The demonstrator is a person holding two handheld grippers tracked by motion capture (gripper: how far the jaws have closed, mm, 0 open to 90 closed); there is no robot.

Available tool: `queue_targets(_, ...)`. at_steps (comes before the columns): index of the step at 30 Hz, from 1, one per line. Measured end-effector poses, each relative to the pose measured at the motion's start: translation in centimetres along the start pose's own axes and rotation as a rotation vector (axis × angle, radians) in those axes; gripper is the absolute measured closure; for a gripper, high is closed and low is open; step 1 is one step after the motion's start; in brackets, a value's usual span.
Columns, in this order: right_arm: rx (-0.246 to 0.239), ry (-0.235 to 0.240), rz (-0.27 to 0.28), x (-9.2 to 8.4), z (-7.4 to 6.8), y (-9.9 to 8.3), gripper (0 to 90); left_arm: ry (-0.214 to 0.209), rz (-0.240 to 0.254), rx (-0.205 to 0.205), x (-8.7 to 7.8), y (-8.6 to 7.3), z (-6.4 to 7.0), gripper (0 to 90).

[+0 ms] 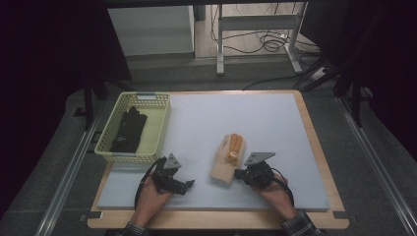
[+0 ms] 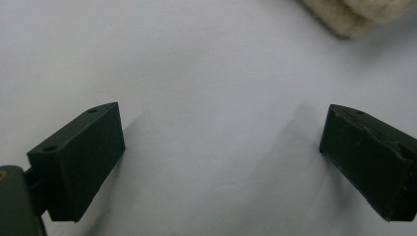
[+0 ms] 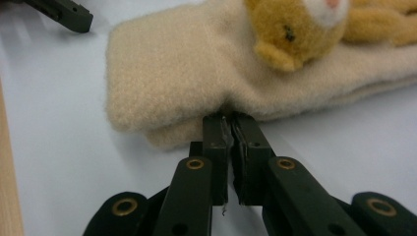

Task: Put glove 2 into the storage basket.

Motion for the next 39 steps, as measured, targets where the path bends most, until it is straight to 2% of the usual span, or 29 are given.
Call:
queue_targets(9,-0.022,-0.006,0.002,1.5,-0.5,1.5,82.9,0.000,0.000,0.000,0.0,0.0,0.0,3.2)
queue_targets(30,-0.037,-0.032,0.011,4.7,-0.8,4.7,82.7,0.000,-0.001,-0.001,0.0,0.0,0.0,3.2)
queue_targets(35,-0.033,-0.030,0.013,4.8,-0.8,4.7,81.6,0.000,-0.001,-0.001,0.0,0.0,0.0,3.2)
queue_targets(39,-0.052,-0.037,0.001,3.9,-1.0,4.6,77.7,0.000,0.000,-0.001,0.0,0.0,0.0,3.2)
Point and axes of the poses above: each handheld gripper's, and its own axes: x roughly forward along the jaws, y roughly out of its top, z roughly to its right, the point moved 5 cm from there along x, roughly forward along the jaws, and after that the axes turned 5 degrees about -z, right-handed, at the moved point
